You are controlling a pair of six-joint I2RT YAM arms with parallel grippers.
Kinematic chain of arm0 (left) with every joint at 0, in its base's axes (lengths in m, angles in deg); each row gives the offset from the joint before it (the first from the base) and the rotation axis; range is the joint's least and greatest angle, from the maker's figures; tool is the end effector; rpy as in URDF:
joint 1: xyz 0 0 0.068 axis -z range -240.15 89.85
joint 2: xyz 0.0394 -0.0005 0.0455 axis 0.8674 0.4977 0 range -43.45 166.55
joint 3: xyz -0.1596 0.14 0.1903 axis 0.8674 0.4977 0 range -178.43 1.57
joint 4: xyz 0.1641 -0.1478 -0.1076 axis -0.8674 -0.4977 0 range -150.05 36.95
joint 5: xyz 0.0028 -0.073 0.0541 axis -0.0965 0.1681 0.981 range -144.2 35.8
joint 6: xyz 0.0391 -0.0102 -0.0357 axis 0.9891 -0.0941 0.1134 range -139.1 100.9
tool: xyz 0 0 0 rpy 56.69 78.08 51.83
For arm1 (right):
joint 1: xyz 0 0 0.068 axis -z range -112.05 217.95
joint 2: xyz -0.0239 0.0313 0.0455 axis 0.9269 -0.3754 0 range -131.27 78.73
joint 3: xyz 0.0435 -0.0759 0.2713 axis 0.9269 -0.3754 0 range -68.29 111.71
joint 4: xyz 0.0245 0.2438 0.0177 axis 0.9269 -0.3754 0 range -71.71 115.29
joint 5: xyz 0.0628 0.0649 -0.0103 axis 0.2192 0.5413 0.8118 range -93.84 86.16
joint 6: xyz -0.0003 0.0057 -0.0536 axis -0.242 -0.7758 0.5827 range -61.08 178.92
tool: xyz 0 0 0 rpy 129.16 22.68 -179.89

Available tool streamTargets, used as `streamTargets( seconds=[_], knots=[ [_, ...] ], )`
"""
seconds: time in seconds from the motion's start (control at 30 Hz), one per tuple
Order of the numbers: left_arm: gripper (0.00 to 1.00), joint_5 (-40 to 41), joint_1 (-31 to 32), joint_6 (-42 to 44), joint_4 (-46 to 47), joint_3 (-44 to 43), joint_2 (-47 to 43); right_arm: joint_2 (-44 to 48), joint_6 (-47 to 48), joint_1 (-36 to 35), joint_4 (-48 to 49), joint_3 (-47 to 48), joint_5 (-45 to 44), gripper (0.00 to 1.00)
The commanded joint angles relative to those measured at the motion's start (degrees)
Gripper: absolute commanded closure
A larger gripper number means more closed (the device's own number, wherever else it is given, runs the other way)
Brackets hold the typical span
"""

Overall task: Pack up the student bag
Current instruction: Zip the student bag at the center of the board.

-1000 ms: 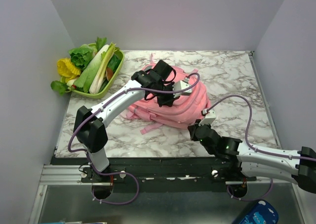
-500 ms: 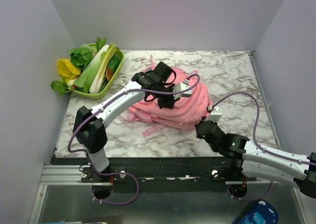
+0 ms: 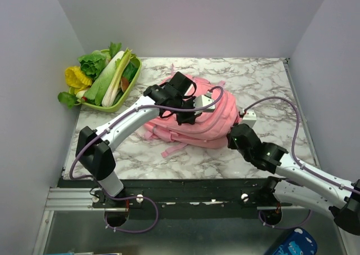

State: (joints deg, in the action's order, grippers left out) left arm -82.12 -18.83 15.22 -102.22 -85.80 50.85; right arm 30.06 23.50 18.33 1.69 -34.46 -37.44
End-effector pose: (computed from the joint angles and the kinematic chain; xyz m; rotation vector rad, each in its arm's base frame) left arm 0.2393 -0.2326 0.3340 1.6853 1.8612 -0.6677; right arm 0.1150 0.1049 0.2565 0.0443 2.1223 0.2183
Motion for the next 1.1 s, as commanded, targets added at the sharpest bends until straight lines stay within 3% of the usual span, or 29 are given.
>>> streamTargets(
  seconds=[0.0, 0.57, 0.8, 1.07],
  knots=[
    [1.0, 2.26, -0.98, -0.22, -11.39, 0.97, -5.18, -3.18, 1.24, 4.53, -5.13, 3.09, -3.92, 0.99],
    [1.0, -1.08, -0.89, 3.37, -20.44, 1.86, -10.1, -8.2, 6.94, 13.06, -1.54, 6.08, 0.91, 0.99],
    [1.0, -1.52, -0.8, 0.23, -18.34, -1.38, -9.31, -4.17, 7.38, 13.06, 2.41, 2.14, 9.51, 0.99],
    [0.8, -2.66, 0.51, -5.67, -13.5, -5.0, -9.14, -0.38, 8.79, 13.06, 6.98, -2.01, 18.31, 0.99]
  ],
)
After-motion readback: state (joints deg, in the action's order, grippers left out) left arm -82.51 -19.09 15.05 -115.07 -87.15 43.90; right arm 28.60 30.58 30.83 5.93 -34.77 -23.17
